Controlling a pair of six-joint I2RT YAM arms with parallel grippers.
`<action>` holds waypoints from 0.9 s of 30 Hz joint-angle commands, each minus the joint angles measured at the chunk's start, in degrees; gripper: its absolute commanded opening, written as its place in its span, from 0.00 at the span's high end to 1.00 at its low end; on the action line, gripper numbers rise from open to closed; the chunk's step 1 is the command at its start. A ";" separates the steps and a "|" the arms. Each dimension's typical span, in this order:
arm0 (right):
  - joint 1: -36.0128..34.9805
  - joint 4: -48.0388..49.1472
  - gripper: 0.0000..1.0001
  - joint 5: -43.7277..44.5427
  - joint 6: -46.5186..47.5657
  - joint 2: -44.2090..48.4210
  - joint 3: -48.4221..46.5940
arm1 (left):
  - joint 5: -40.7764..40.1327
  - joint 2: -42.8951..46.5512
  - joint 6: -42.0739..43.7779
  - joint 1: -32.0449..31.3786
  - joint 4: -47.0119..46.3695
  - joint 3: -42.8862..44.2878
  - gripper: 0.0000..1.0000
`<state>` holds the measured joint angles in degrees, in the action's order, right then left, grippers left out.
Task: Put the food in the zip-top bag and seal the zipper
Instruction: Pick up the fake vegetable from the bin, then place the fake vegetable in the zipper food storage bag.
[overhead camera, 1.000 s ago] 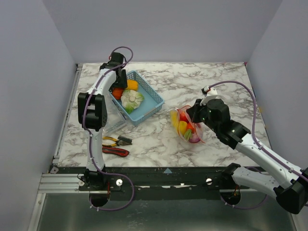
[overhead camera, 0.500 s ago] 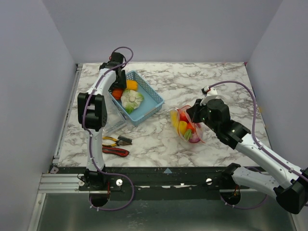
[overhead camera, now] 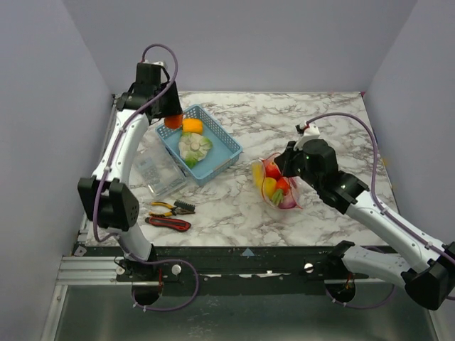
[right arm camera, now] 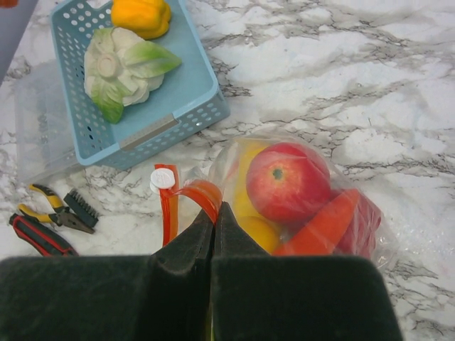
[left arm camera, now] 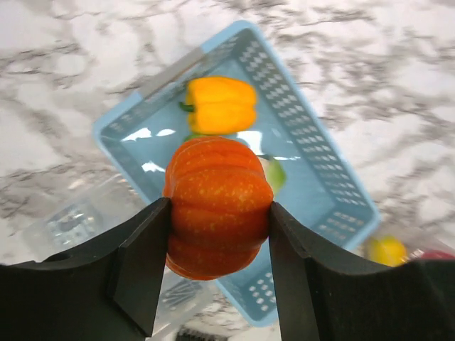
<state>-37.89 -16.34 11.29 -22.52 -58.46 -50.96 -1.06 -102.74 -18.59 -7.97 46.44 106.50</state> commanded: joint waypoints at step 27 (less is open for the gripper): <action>-0.21 -9.76 0.99 -1.93 -10.37 -3.53 -10.99 | 32.88 36.30 -24.87 -37.98 -61.28 -57.19 1.00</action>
<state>-37.89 -26.24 11.03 -31.18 -62.72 -59.72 34.44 -61.49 -40.29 -42.78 -6.35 49.47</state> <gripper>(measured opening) 0.006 0.539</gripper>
